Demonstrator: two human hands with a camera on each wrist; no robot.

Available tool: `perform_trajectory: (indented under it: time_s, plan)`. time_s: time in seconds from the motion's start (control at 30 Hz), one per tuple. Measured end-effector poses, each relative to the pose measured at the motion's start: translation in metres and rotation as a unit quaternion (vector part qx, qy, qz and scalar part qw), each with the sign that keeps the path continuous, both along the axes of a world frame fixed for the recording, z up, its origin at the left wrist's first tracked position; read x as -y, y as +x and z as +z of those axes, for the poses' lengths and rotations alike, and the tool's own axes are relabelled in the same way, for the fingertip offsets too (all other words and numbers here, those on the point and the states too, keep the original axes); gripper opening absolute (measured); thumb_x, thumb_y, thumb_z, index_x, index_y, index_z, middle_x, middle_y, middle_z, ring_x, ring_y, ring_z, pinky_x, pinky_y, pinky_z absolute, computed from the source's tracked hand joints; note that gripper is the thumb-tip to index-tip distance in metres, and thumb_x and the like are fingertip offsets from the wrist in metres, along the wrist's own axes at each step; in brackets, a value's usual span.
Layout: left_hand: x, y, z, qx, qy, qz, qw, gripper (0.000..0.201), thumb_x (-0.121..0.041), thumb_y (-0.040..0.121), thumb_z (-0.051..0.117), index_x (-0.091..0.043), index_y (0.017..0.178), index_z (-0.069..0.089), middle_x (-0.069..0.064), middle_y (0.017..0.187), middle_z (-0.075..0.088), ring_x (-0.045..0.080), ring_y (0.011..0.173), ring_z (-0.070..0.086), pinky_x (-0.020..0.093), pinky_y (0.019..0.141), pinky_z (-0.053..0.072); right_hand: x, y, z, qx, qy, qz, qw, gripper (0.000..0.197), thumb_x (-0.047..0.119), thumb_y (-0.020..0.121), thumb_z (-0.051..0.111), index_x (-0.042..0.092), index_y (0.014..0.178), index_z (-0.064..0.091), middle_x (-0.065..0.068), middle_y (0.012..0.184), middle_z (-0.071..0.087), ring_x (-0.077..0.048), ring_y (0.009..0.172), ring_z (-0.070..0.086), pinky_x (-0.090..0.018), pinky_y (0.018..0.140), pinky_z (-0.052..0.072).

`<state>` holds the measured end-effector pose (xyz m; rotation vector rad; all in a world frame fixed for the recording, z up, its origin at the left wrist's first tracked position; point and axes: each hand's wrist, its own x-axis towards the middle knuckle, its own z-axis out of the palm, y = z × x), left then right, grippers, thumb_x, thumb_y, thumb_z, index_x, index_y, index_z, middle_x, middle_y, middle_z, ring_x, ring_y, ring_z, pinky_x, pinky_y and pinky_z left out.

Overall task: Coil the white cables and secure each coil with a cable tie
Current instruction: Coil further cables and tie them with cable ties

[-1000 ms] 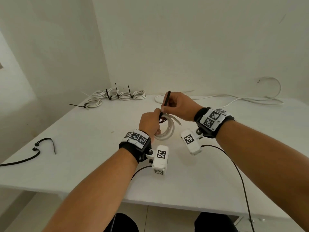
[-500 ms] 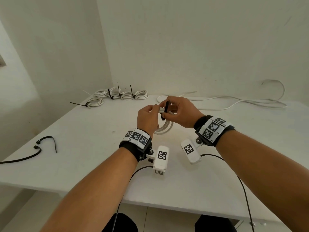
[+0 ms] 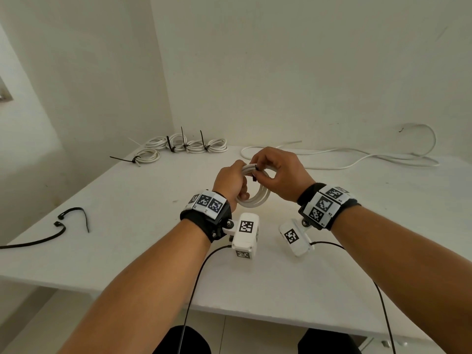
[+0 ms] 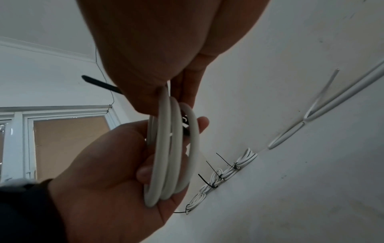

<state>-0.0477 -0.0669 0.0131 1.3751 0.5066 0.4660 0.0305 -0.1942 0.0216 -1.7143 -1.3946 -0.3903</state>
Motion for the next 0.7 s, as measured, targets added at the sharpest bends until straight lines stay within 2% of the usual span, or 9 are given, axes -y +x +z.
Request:
perform_trajectory:
  time_s: [0.07, 0.1, 0.17, 0.23, 0.4, 0.53, 0.63, 0.7]
  plan:
    - [0.0009, -0.0012, 0.0004, 0.009, -0.020, -0.009, 1.000, 0.045, -0.018, 0.092, 0.044, -0.017, 0.049, 0.058, -0.003, 0.044, 0.034, 0.016, 0.043, 0.028, 0.027, 0.046, 0.029, 0.0000, -0.0004, 0.0013, 0.009, 0.007, 0.010, 1.000, 0.017, 0.004, 0.084, 0.070, 0.009, 0.080, 0.054, 0.000, 0.098, 0.067, -0.017, 0.081, 0.066, -0.021, 0.075, 0.051]
    - [0.0017, -0.0012, 0.0001, 0.010, -0.020, -0.007, 1.000, 0.045, -0.019, 0.092, 0.044, -0.017, 0.049, 0.057, -0.003, 0.043, 0.033, 0.016, 0.043, 0.028, 0.027, 0.045, 0.029, -0.0004, -0.0010, 0.0023, 0.018, 0.013, 0.009, 1.000, 0.016, 0.004, 0.083, 0.070, 0.008, 0.080, 0.054, 0.000, 0.103, 0.064, -0.015, 0.085, 0.064, -0.020, 0.077, 0.050]
    - [0.0042, -0.0013, 0.0010, 0.014, -0.013, 0.004, 1.000, 0.035, -0.019, 0.092, 0.044, -0.011, 0.059, 0.054, -0.003, 0.042, 0.034, 0.017, 0.043, 0.029, 0.026, 0.044, 0.028, -0.0011, -0.0013, 0.0029, 0.038, 0.019, -0.013, 0.999, 0.017, 0.006, 0.081, 0.072, 0.010, 0.081, 0.056, 0.001, 0.114, 0.058, -0.008, 0.094, 0.058, -0.017, 0.080, 0.045]
    - [0.0046, -0.0017, 0.0029, 0.023, -0.019, 0.026, 0.999, 0.029, -0.018, 0.092, 0.043, -0.009, 0.065, 0.051, -0.003, 0.042, 0.035, 0.016, 0.042, 0.030, 0.026, 0.043, 0.028, -0.0001, -0.0007, 0.0020, 0.044, 0.020, -0.031, 0.998, 0.018, 0.011, 0.081, 0.075, 0.013, 0.082, 0.057, 0.003, 0.118, 0.055, -0.005, 0.099, 0.055, -0.014, 0.083, 0.042]
    - [0.0023, -0.0022, 0.0045, 0.037, -0.074, 0.056, 0.995, 0.027, -0.015, 0.090, 0.042, -0.012, 0.063, 0.048, -0.003, 0.045, 0.032, 0.015, 0.040, 0.028, 0.025, 0.043, 0.027, 0.0042, -0.0019, -0.0028, 0.064, 0.026, -0.030, 0.997, 0.015, 0.015, 0.081, 0.076, 0.012, 0.081, 0.061, 0.003, 0.112, 0.058, -0.017, 0.099, 0.056, -0.029, 0.083, 0.047]
    - [0.0024, -0.0025, 0.0042, 0.014, -0.065, 0.060, 0.996, 0.026, -0.016, 0.090, 0.044, -0.010, 0.065, 0.051, -0.002, 0.044, 0.037, 0.016, 0.043, 0.031, 0.026, 0.045, 0.029, 0.0019, -0.0047, -0.0021, 0.147, 0.033, -0.065, 0.986, 0.012, 0.018, 0.079, 0.074, 0.012, 0.079, 0.064, -0.003, 0.107, 0.056, -0.022, 0.087, 0.052, -0.039, 0.079, 0.045]
    - [-0.0012, -0.0037, 0.0038, 0.001, -0.051, 0.059, 0.997, 0.027, -0.018, 0.090, 0.044, -0.009, 0.066, 0.052, -0.002, 0.042, 0.039, 0.017, 0.043, 0.033, 0.026, 0.045, 0.030, 0.0039, -0.0033, 0.0010, 0.224, -0.018, -0.073, 0.972, 0.013, 0.023, 0.082, 0.076, 0.016, 0.079, 0.066, -0.003, 0.111, 0.058, -0.022, 0.089, 0.052, -0.041, 0.077, 0.043]
    - [-0.0034, -0.0051, 0.0037, 0.004, -0.044, 0.049, 0.998, 0.027, -0.017, 0.091, 0.044, -0.009, 0.066, 0.051, -0.002, 0.043, 0.039, 0.017, 0.043, 0.032, 0.026, 0.045, 0.029, 0.0045, -0.0014, 0.0016, 0.220, -0.060, -0.069, 0.971, 0.013, 0.024, 0.082, 0.077, 0.017, 0.079, 0.067, -0.002, 0.119, 0.058, -0.020, 0.099, 0.053, -0.039, 0.081, 0.042]
